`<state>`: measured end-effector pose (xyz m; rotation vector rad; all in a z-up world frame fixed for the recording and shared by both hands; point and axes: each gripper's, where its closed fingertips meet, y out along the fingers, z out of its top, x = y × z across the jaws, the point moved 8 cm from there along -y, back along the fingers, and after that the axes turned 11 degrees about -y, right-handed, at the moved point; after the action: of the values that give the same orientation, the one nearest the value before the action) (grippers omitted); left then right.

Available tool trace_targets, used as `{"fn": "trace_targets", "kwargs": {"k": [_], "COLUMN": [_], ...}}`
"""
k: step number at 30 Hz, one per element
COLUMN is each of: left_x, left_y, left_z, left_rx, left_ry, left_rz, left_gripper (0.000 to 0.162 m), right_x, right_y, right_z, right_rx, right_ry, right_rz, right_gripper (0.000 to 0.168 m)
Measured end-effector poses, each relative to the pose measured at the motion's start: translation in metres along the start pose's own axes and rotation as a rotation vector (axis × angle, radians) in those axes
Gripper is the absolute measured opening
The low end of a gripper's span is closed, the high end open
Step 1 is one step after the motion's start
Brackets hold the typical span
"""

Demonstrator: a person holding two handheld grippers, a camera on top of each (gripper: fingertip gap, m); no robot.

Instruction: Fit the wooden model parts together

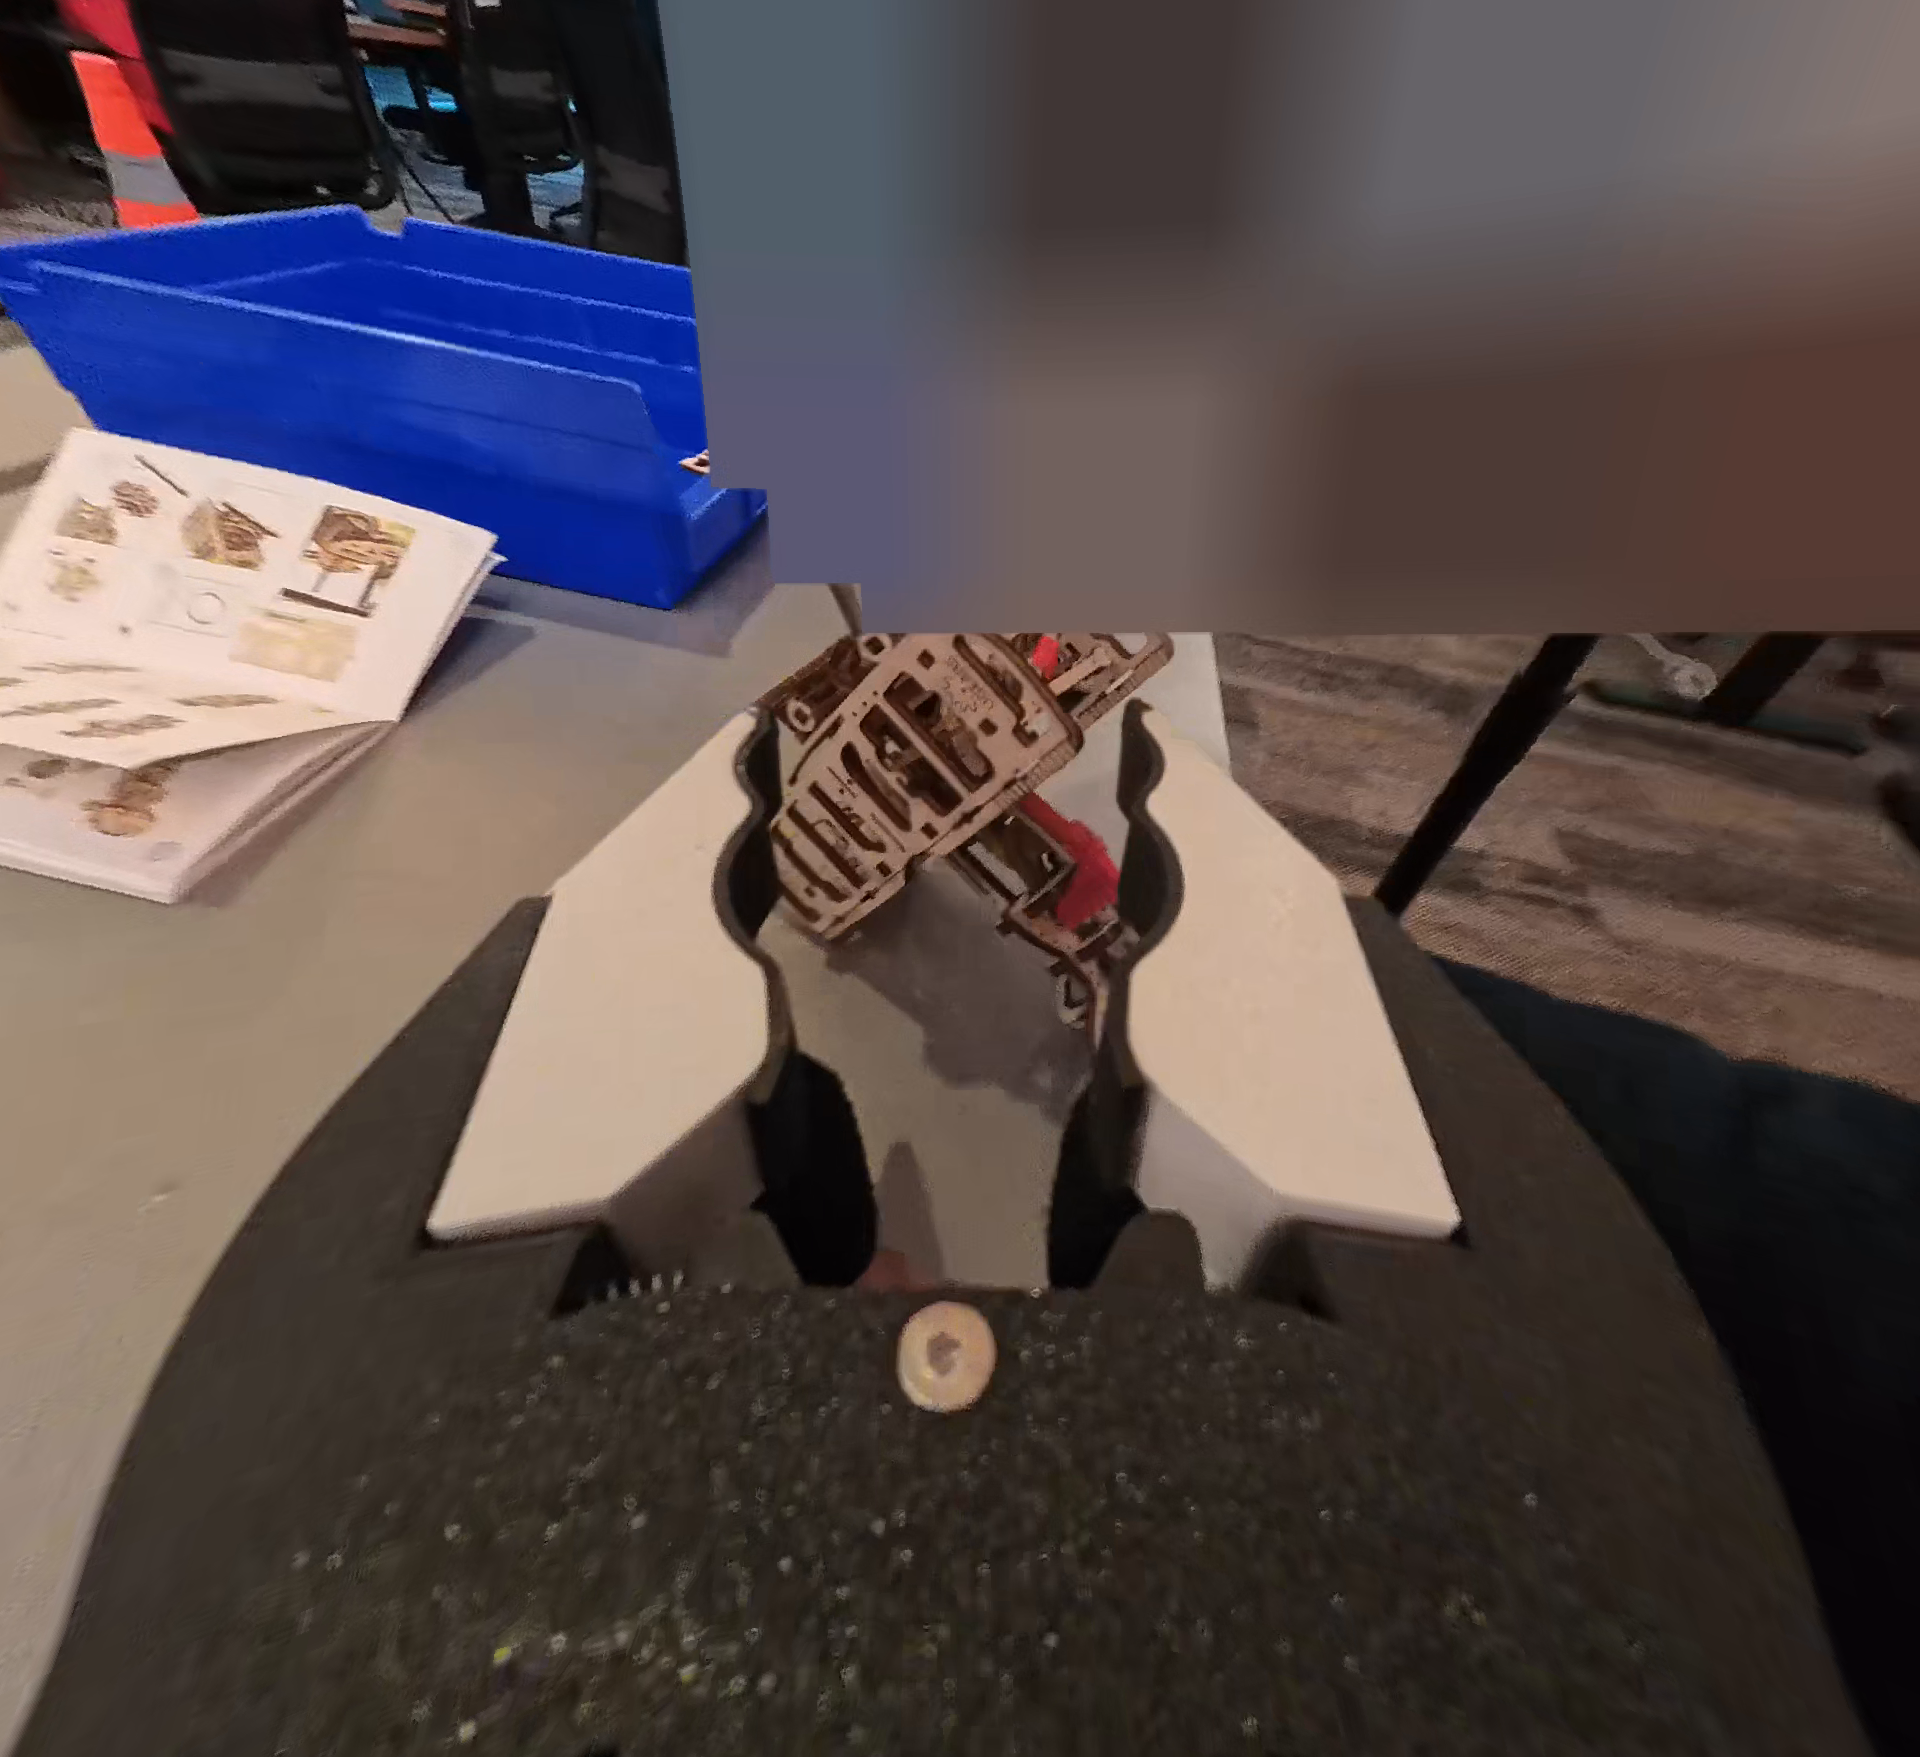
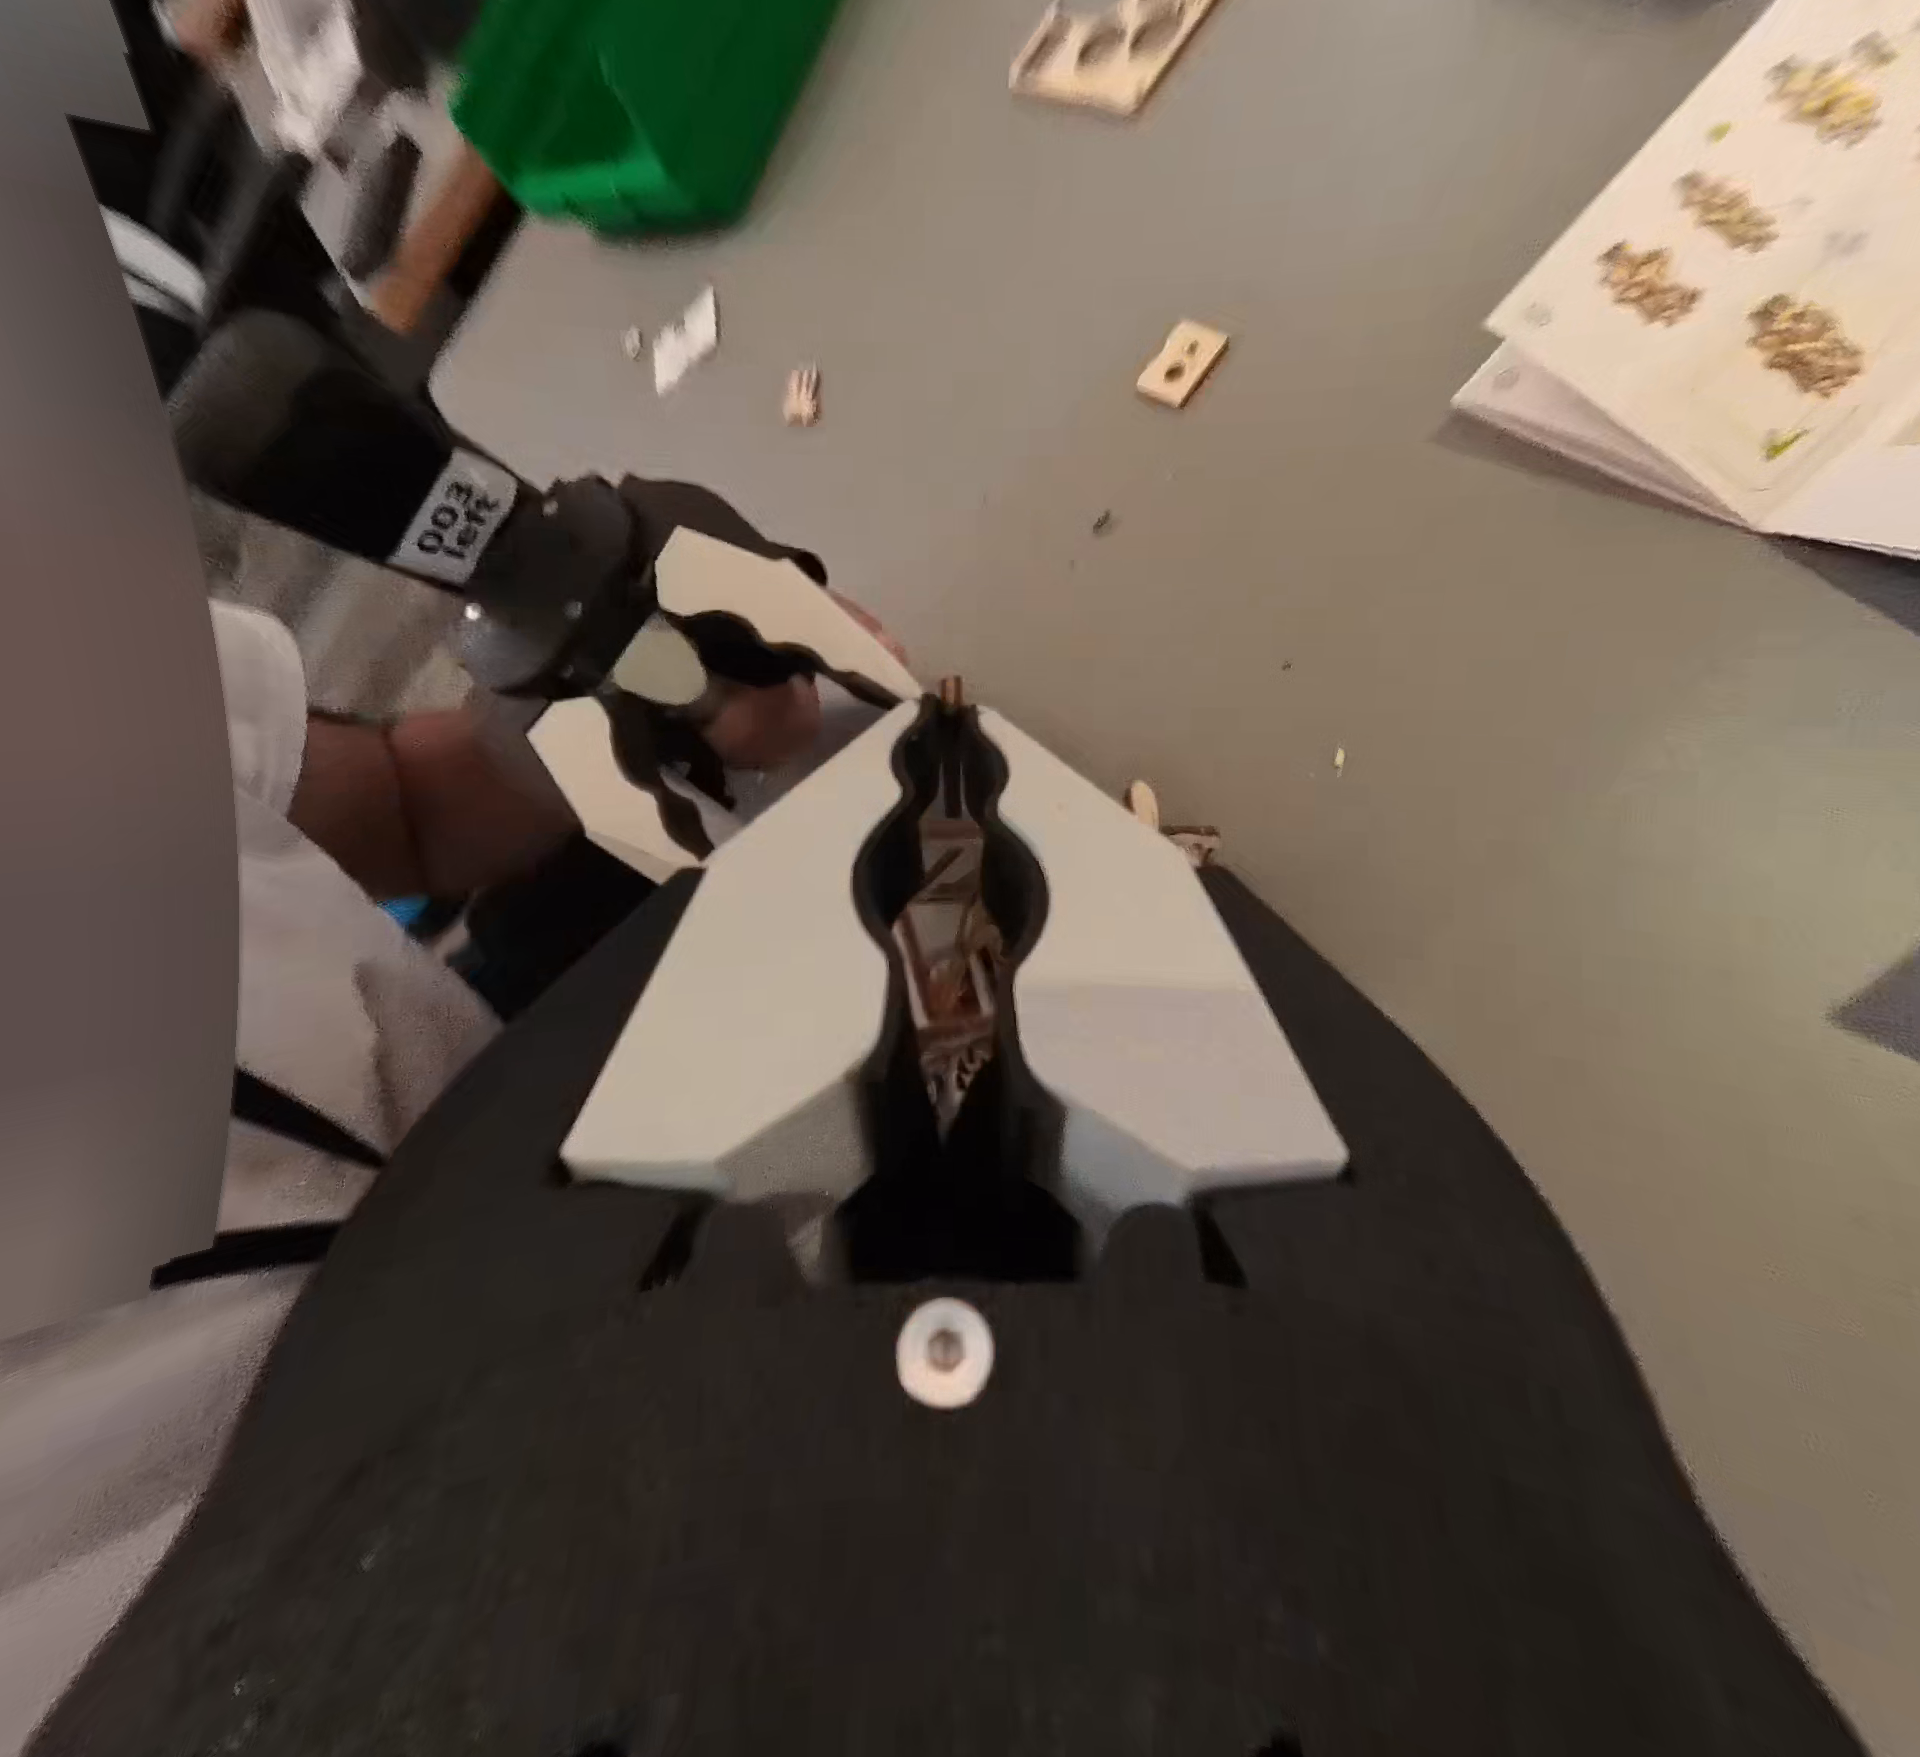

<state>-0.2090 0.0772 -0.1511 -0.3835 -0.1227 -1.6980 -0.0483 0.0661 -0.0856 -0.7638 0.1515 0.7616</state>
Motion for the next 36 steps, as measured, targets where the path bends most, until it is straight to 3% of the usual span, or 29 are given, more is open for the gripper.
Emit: {"fn": "trace_targets", "kwargs": {"k": [5, 11, 27, 36], "left_x": [-0.004, -0.009, -0.004, -0.005], "left_y": [0.009, 0.017, 0.031, 0.033], "left_z": [-0.005, -0.007, -0.016, -0.016], "left_rx": [0.010, 0.020, -0.026, -0.043], "left_ry": [-0.074, -0.110, -0.090, -0.109], "left_rz": [-0.020, -0.026, -0.003, -0.002], "left_gripper": [0.072, 0.070, 0.054, 0.054], "right_x": [0.004, 0.001, -0.012, -0.003], "right_y": [0.031, 0.046, 0.054, 0.051], "right_z": [0.019, 0.018, 0.018, 0.011], "right_rx": [-0.269, -0.477, -0.663, -0.547], "right_ry": [0.011, -0.045, -0.180, -0.064], "right_rz": [0.083, 0.023, -0.072, -0.024], "right_gripper": [0.001, 0.001, 0.001, 0.001]}}
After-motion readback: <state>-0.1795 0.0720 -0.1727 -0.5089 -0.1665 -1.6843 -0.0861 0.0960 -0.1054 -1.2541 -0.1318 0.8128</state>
